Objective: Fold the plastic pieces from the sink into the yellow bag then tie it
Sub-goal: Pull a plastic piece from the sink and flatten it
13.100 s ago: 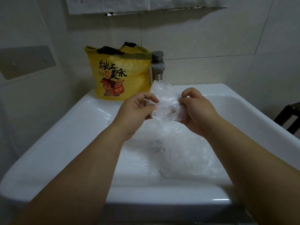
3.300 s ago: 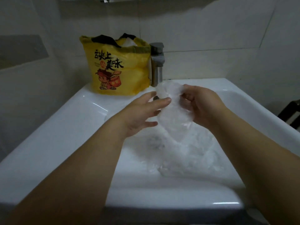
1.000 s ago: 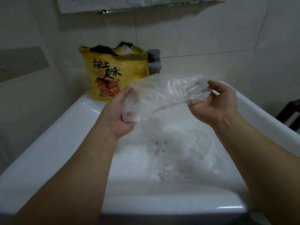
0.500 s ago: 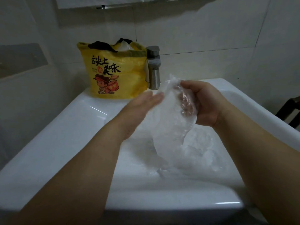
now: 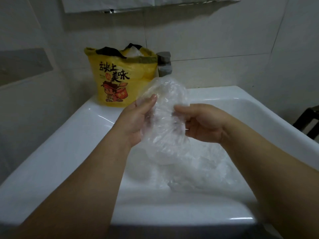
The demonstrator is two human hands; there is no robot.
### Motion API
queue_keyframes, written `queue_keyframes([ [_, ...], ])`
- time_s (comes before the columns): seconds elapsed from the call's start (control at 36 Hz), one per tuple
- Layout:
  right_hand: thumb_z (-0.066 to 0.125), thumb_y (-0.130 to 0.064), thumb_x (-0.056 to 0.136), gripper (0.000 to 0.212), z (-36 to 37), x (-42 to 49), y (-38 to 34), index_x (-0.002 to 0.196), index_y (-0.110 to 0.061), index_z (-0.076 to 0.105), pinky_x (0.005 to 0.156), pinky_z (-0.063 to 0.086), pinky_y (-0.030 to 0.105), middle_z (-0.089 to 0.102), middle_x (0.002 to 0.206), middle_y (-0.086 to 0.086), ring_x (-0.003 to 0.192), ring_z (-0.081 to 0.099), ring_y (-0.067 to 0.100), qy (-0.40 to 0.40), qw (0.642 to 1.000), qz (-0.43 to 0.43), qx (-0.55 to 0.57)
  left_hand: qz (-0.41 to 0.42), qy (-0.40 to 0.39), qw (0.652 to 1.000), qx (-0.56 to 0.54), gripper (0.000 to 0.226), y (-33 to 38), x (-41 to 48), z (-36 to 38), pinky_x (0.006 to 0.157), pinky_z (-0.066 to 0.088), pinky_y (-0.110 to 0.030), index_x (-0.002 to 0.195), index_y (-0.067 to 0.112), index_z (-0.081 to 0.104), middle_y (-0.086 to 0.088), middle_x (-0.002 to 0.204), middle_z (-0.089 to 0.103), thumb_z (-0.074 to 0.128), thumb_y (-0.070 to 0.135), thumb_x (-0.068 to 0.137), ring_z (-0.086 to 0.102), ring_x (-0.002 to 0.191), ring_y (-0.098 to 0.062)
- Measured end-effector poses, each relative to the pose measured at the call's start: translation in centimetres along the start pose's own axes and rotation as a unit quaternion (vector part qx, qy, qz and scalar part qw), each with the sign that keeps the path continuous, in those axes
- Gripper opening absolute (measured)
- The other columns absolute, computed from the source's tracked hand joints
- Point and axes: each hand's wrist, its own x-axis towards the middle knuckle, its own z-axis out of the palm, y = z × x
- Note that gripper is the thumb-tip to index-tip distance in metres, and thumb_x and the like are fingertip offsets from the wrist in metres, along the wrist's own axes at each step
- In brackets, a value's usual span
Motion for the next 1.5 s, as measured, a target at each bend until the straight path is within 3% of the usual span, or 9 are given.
queue_keyframes([
  [0.22,0.051,-0.021,0.098,0.024,-0.9,-0.1,-1.0,0.086,-0.006,0.066,0.062,0.06,0.03,0.072,0.075,0.007,0.065,0.07,0.016,0.06,0.989,-0.072,0.112,-0.026,0.117,0.989,-0.087,0.041,0.5,1.3,-1.7,0.113,0.031,-0.04,0.103,0.018,0.072,-0.002,0.115,0.063,0.086,0.034,0.068,0.05,0.104,-0.018],
  [0.44,0.047,-0.028,0.1,0.029,-1.6,0.2,-0.6,0.101,-0.004,0.063,0.059,0.059,0.03,0.074,0.081,0.009,0.069,0.072,0.02,0.097,0.992,-0.035,0.075,-0.185,0.04,0.982,0.0,0.061,0.3,0.5,-2.0,0.08,0.052,-0.033,0.11,0.013,0.065,-0.005,0.101,0.071,0.077,0.047,0.061,0.066,0.087,-0.019],
  [0.61,0.056,-0.024,0.096,0.025,-2.0,-0.1,-0.6,0.101,0.0,0.064,0.045,0.055,0.03,0.073,0.078,0.011,0.06,0.071,0.023,0.191,0.98,-0.004,0.055,-0.081,0.073,0.992,-0.068,0.008,0.6,0.3,-1.2,0.05,0.048,-0.013,0.084,0.017,0.059,0.008,0.064,0.064,0.063,0.019,0.091,0.056,0.053,0.0],
  [0.75,0.049,-0.019,0.1,0.046,-2.7,0.1,-0.9,0.144,-0.028,0.036,0.054,0.054,0.031,0.053,0.112,0.005,0.076,0.066,0.017,0.209,0.968,-0.08,0.116,0.01,0.076,0.995,-0.063,0.025,0.7,0.0,-1.3,0.076,0.05,-0.025,0.11,0.029,0.057,0.006,0.074,0.07,0.056,0.009,0.096,0.061,0.072,-0.006],
  [0.86,0.048,-0.011,0.099,0.026,-2.6,-0.4,-1.3,0.119,-0.022,0.06,0.055,0.055,0.026,0.058,0.106,0.006,0.071,0.066,0.016,0.122,0.979,-0.101,0.125,0.014,0.067,0.995,-0.069,0.021,1.3,-0.4,-1.2,0.077,0.049,-0.026,0.095,0.021,0.067,0.004,0.071,0.065,0.052,0.007,0.096,0.062,0.062,-0.003],
  [1.03,0.058,0.015,0.082,0.057,-2.7,-0.6,-0.9,0.136,-0.002,0.049,0.075,0.058,0.028,0.059,0.117,0.012,0.095,0.065,0.025,0.15,0.979,-0.123,-0.052,0.073,0.066,0.987,0.13,0.034,1.0,-0.6,-1.6,0.084,0.05,-0.025,0.111,0.013,0.06,-0.001,0.091,0.05,0.062,-0.009,0.085,0.053,0.084,-0.012],
  [1.14,0.064,0.0,0.087,0.052,-2.9,-0.3,0.1,0.137,-0.01,0.052,0.071,0.044,0.017,0.061,0.111,0.005,0.084,0.057,0.012,0.248,0.86,-0.15,-0.419,0.121,0.114,0.935,0.315,0.032,0.2,-0.7,-1.9,0.078,0.05,-0.026,0.109,0.014,0.066,0.005,0.079,0.045,0.074,0.001,0.08,0.048,0.074,-0.009],
  [1.28,0.056,-0.023,0.096,0.023,-3.7,0.0,0.3,0.111,-0.009,0.066,0.057,0.036,0.019,0.059,0.081,-0.004,0.068,0.051,0.007,0.256,0.803,-0.171,-0.511,0.166,0.151,0.888,0.401,0.012,0.1,-0.9,-2.0,0.07,0.044,-0.017,0.08,0.022,0.064,0.007,0.075,0.053,0.076,0.019,0.083,0.054,0.077,-0.009],
  [1.5,0.05,-0.014,0.098,0.014,-2.5,0.1,-0.7,0.087,-0.013,0.058,0.077,0.048,0.028,0.061,0.088,0.004,0.085,0.06,0.02,0.194,0.949,-0.223,-0.113,0.099,0.08,0.987,0.102,0.009,1.1,-0.8,-0.9,0.089,0.052,-0.03,0.102,0.007,0.06,-0.007,0.099,0.065,0.054,0.011,0.098,0.062,0.091,-0.015],
])
